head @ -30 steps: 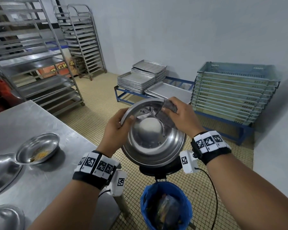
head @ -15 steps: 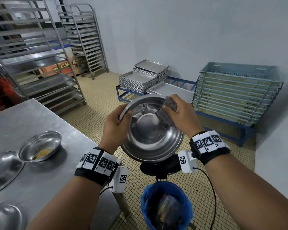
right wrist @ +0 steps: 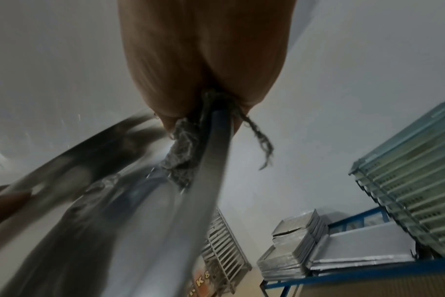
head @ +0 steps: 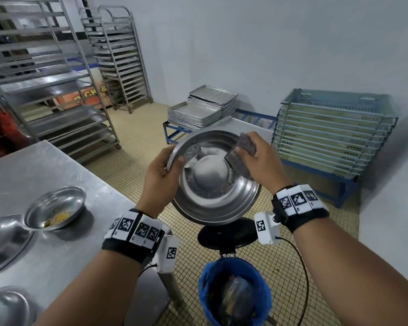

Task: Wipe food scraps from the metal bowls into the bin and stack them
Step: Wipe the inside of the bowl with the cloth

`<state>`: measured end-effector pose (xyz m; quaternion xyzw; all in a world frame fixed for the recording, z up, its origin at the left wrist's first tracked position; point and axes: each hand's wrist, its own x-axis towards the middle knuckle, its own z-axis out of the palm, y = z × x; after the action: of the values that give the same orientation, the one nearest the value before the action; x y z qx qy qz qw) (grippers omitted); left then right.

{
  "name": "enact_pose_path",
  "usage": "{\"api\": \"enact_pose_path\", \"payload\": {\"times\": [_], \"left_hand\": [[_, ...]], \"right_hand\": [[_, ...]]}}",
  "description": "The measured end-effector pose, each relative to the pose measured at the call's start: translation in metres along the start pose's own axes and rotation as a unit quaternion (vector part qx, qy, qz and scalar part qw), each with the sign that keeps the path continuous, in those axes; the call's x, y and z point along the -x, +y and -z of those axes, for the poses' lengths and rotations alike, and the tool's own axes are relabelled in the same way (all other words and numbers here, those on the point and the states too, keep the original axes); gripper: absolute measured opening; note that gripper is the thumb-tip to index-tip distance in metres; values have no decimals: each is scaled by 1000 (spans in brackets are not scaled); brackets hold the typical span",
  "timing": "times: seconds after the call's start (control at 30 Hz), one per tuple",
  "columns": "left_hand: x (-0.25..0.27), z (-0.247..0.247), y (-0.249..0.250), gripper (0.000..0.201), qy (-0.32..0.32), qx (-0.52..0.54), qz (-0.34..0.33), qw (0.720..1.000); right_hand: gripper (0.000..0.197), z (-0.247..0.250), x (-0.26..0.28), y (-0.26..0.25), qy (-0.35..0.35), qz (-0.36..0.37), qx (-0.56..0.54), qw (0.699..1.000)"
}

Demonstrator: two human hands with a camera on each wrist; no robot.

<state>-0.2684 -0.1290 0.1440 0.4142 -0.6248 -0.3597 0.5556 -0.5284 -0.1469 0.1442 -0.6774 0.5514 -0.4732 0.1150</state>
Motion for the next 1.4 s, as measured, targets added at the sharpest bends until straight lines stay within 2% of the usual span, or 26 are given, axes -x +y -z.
{"api": "enact_pose_path", "payload": {"times": [0.1,0.2,0.37,0.53,0.63,0.8,0.87,0.97,1.03,1.2,1.33,1.4], "left_hand": [[-7,4,11,21,-65,-25,1,998],[-15,5,15,25,-85,-35,9,996],[-14,1,10,22,-31,11,10,999],[-13,1,2,20,38,36,25,998],[-9,0,6,22,27,6,10,1000],[-8,-6,9,26,-31,-17,-28,999],[-9,-8,10,28,-13,3,-28,1000],[-10,-7,9,23,39,59,-6,997],[-8,-7,6,21,51,69,3,996],[-8,-5,5,25,4,21,-4,1000],[-16,-3,16,37,-56,-8,-7,998],[-18,-4,17,38,-60,-6,-16,998]], "right_hand": [[24,9,-7,-7,-37,41,42,998],[24,10,-11,-15,-49,66,66,994],[29,6,-8,-16,-27,61,54,996],[16,-5,12,-6,48,-17,4,999],[18,-6,13,-4,38,-16,14,999],[28,10,-7,-15,-27,82,79,993],[28,11,-6,-16,-13,67,52,996],[22,2,7,-6,38,-6,-3,999],[18,-7,17,2,59,-35,-24,997],[16,1,11,2,45,-26,-19,998],[20,17,-2,-10,-18,49,37,998],[23,20,-8,-16,-25,73,61,995]]}}
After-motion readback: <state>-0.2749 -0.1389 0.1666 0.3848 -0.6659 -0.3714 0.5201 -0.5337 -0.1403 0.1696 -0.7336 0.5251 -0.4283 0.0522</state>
